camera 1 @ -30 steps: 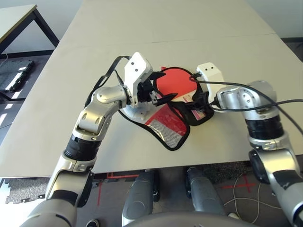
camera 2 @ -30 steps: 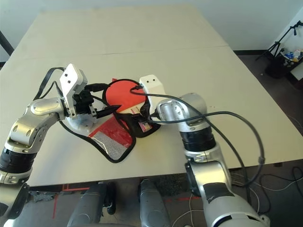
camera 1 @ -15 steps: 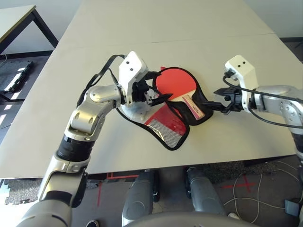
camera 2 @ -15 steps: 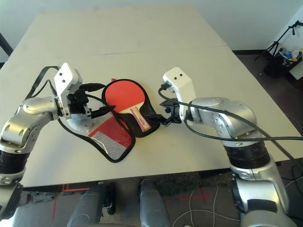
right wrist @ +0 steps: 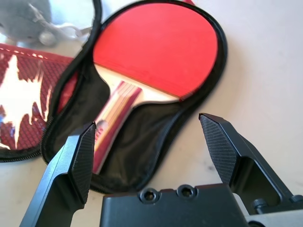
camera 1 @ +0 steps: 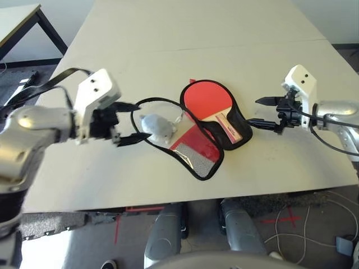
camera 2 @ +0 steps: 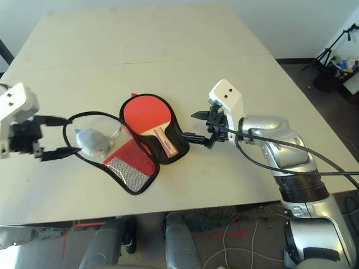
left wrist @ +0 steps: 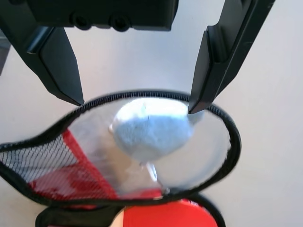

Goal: Store the ping-pong paddle in its case and zip it.

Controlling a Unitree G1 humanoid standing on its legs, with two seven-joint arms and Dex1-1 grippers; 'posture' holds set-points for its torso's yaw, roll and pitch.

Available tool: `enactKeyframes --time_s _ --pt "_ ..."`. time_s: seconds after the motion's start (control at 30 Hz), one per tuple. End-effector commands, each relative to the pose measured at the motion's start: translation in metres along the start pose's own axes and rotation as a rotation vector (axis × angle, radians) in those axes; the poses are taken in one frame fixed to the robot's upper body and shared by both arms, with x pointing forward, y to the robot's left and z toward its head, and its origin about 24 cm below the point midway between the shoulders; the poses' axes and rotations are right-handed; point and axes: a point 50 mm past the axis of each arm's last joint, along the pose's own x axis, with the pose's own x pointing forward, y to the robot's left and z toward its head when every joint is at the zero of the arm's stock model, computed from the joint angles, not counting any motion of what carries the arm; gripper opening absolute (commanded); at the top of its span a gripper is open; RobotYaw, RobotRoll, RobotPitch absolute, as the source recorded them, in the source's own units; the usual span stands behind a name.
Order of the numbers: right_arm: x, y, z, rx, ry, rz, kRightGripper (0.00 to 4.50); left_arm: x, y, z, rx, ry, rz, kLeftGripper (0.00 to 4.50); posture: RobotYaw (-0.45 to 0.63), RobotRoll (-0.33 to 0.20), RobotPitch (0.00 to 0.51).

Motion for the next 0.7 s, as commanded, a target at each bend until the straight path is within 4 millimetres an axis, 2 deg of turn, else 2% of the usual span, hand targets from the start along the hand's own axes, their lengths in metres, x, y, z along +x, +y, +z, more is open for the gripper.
enactKeyframes --time_s 0.03,0.1,0.23,0.4,0.53,0.7 --pt "-0.002 0.0 0.007 0.02 -0.098 0.028 4.48 -0.001 -0.006 -0.011 -0.018 0.057 -0.011 4.5 0.1 0.0 0.198" --pt "-0.004 0.003 0.012 0.037 -0.157 0.067 4.48 0.004 -0.014 -0.015 -0.036 0.082 -0.043 4.5 0.1 0.0 0.199" --pt "-0.005 0.003 0.013 0.045 -0.144 0.062 4.48 0.01 -0.019 -0.019 -0.032 0.1 -0.054 4.5 0.09 0.0 0.198" --pt "-0.006 -0.001 0.013 0.044 -0.17 0.013 4.48 0.036 -0.021 -0.011 -0.008 0.002 -0.072 4.5 0.07 0.0 0.196" --pt "-0.011 -0.003 0.013 0.068 -0.194 -0.012 4.48 0.051 -0.019 0.011 0.05 -0.086 -0.111 4.5 0.05 0.0 0.195" --pt "-0.019 -0.006 0.011 0.101 -0.234 -0.031 4.48 0.073 -0.014 0.055 0.162 -0.226 -0.166 4.5 0.03 0.0 0.191"
